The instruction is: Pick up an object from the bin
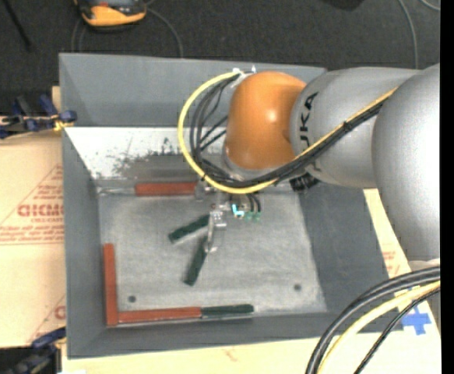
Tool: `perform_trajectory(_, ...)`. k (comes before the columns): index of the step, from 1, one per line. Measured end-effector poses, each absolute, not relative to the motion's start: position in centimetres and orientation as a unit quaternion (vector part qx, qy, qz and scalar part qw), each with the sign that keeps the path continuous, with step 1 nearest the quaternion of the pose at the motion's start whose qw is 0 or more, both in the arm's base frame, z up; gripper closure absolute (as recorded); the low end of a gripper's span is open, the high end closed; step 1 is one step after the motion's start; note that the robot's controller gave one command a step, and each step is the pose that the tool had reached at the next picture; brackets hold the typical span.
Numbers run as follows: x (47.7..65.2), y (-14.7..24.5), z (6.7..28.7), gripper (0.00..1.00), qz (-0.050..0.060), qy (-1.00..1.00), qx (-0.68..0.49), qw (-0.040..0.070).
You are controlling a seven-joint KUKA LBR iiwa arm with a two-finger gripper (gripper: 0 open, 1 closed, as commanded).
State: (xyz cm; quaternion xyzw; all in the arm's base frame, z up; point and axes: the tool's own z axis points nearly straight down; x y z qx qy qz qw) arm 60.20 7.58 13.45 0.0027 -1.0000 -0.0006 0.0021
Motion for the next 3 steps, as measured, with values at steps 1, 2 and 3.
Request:
perform_trajectory(1,60.4,7.6,13.9,0.0,-0.001,-1.0,0.002,-0.002)
perform_trajectory(2,57.4,8.3,8.1,1.0,-0.001,-0.999,0.043,-0.004)
perform_trajectory(3,57.2,8.3,7.8,0.0,-0.001,-0.999,0.042,-0.002)
